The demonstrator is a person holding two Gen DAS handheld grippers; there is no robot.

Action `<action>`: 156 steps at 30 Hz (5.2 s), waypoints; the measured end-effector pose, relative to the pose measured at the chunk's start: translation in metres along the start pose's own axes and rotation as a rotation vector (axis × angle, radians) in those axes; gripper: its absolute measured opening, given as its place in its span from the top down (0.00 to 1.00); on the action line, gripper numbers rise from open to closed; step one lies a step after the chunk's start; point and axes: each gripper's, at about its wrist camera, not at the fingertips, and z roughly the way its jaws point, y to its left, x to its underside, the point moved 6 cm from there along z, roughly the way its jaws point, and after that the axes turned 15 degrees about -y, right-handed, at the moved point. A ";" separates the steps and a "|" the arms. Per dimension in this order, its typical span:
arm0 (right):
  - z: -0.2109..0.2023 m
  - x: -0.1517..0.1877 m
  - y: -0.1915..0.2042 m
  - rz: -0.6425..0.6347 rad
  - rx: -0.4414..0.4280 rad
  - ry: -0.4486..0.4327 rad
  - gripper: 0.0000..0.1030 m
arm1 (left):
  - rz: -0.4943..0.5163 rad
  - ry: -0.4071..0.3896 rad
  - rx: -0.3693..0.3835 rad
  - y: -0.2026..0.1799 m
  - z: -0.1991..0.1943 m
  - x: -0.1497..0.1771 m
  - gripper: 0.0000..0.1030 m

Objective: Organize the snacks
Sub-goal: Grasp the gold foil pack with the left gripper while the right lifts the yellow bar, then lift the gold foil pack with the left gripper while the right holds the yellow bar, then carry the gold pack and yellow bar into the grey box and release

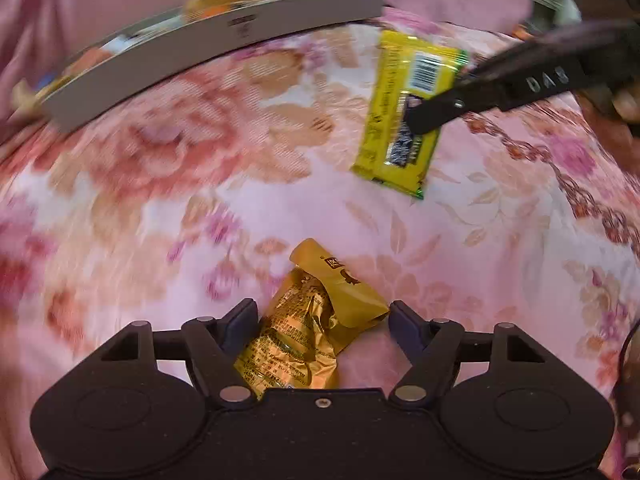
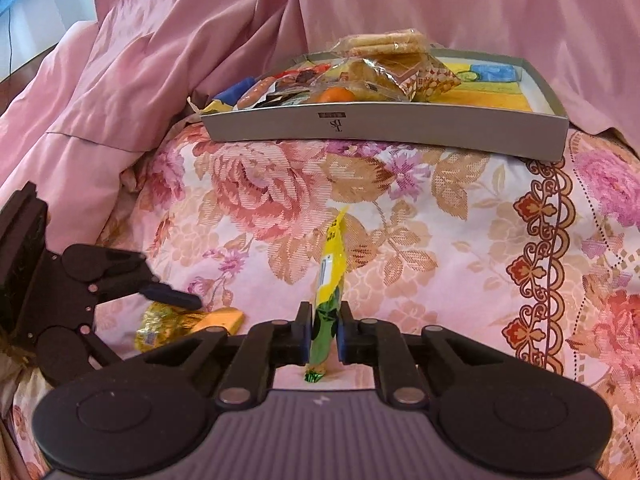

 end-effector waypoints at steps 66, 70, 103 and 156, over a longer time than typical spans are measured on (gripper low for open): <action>-0.004 0.050 0.065 0.045 -0.145 -0.075 0.88 | -0.564 -0.267 -0.277 0.010 -0.058 0.020 0.69; -0.004 0.051 0.067 0.043 -0.148 -0.071 0.88 | -0.528 -0.279 -0.327 0.015 -0.065 0.018 0.75; -0.004 0.048 0.070 0.038 -0.167 -0.079 0.88 | -0.540 -0.258 -0.340 0.018 -0.065 0.018 0.83; 0.141 -0.198 0.004 -0.087 0.037 -0.221 0.75 | -0.617 -0.433 -0.389 0.186 0.035 -0.192 0.65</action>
